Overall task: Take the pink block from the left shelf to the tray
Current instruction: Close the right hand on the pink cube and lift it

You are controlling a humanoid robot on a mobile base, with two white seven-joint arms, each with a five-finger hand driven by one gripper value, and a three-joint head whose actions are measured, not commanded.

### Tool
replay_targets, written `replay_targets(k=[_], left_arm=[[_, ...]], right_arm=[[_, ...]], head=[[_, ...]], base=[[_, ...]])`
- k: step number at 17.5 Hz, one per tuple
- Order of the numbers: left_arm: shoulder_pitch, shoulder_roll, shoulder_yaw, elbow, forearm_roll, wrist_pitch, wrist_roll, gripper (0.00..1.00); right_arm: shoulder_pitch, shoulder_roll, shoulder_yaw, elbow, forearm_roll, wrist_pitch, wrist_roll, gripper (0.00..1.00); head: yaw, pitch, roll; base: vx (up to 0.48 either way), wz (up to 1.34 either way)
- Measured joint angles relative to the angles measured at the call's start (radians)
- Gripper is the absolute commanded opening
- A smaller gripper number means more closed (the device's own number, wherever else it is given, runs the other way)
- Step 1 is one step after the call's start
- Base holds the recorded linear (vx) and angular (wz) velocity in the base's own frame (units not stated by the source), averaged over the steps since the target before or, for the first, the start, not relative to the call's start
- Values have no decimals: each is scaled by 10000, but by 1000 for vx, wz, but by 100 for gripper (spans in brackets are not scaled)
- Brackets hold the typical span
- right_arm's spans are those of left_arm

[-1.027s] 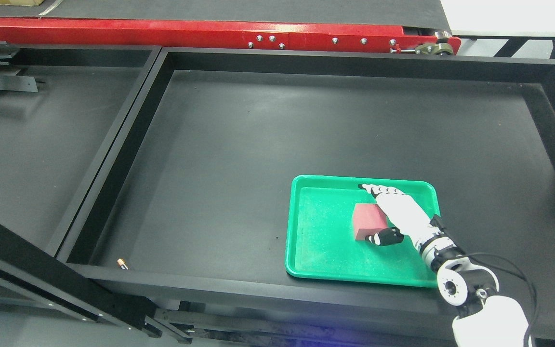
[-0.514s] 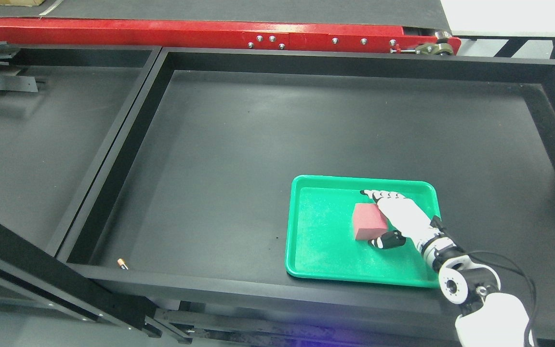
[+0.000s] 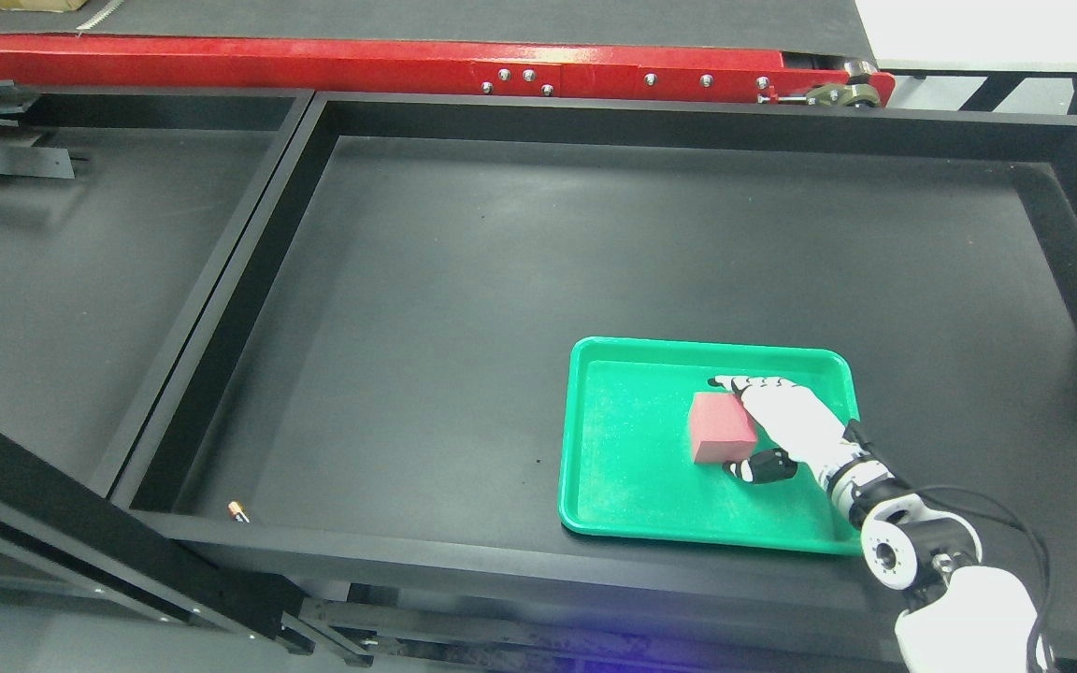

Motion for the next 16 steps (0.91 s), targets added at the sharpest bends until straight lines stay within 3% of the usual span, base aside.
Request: replay_targets(k=[4,10,16], left_arm=[[0,0,0,0,0,0,0,100],[0,0,0,0,0,0,0,100],[0,0,0,0,0,0,0,100]], right_arm=[[-27,-40,-4,44,-32,-260,-101,45],[-29,-57,-106,82,-506,-630,-996,6],[47,-59,-459,79,-1478,-1359,-1767,4]], head=[[0,0,0],[0,0,0],[0,0,0]], base=[[0,0],[0,0],[0,0]])
